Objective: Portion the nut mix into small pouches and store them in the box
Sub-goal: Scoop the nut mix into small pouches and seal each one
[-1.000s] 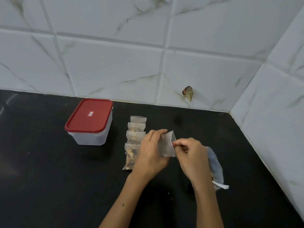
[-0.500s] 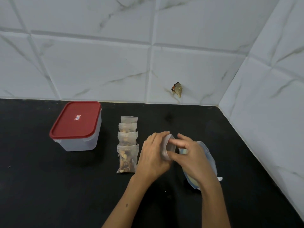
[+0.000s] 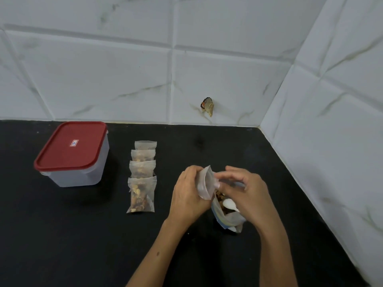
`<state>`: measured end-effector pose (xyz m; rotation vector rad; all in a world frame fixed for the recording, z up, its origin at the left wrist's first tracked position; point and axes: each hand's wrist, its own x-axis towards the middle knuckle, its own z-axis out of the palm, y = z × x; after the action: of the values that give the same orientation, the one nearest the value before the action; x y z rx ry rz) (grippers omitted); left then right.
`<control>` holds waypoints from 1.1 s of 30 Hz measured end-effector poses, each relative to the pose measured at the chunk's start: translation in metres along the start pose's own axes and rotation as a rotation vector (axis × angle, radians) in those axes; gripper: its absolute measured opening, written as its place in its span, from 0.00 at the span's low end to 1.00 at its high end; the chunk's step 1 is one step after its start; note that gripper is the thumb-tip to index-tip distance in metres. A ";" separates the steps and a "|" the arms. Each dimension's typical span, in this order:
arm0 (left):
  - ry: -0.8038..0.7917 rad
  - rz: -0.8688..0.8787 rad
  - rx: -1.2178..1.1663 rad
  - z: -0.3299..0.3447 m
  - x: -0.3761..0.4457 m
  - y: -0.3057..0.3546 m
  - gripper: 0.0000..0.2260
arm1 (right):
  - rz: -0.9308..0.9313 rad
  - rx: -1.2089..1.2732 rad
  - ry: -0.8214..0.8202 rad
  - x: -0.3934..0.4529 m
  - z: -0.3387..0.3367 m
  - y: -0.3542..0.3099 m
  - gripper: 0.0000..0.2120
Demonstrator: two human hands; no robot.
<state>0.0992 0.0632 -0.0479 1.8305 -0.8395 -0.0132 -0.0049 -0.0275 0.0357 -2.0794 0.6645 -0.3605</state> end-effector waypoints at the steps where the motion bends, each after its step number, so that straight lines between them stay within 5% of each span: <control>1: -0.010 -0.045 -0.017 0.003 0.000 0.003 0.18 | 0.012 0.016 0.060 0.000 -0.006 0.006 0.12; 4: -0.043 -0.219 -0.038 0.013 -0.001 0.010 0.20 | 0.126 -0.142 0.143 0.004 -0.022 0.033 0.08; 12: -0.054 -0.592 -0.046 0.039 -0.002 0.009 0.19 | 0.415 -0.451 -0.124 0.008 -0.016 0.077 0.08; 33: -0.055 -0.814 -0.188 0.044 -0.012 0.008 0.21 | 0.344 -0.529 -0.055 0.007 -0.022 0.069 0.06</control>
<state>0.0690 0.0322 -0.0645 1.8779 -0.0764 -0.6376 -0.0325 -0.0776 -0.0096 -2.3912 1.1584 0.0820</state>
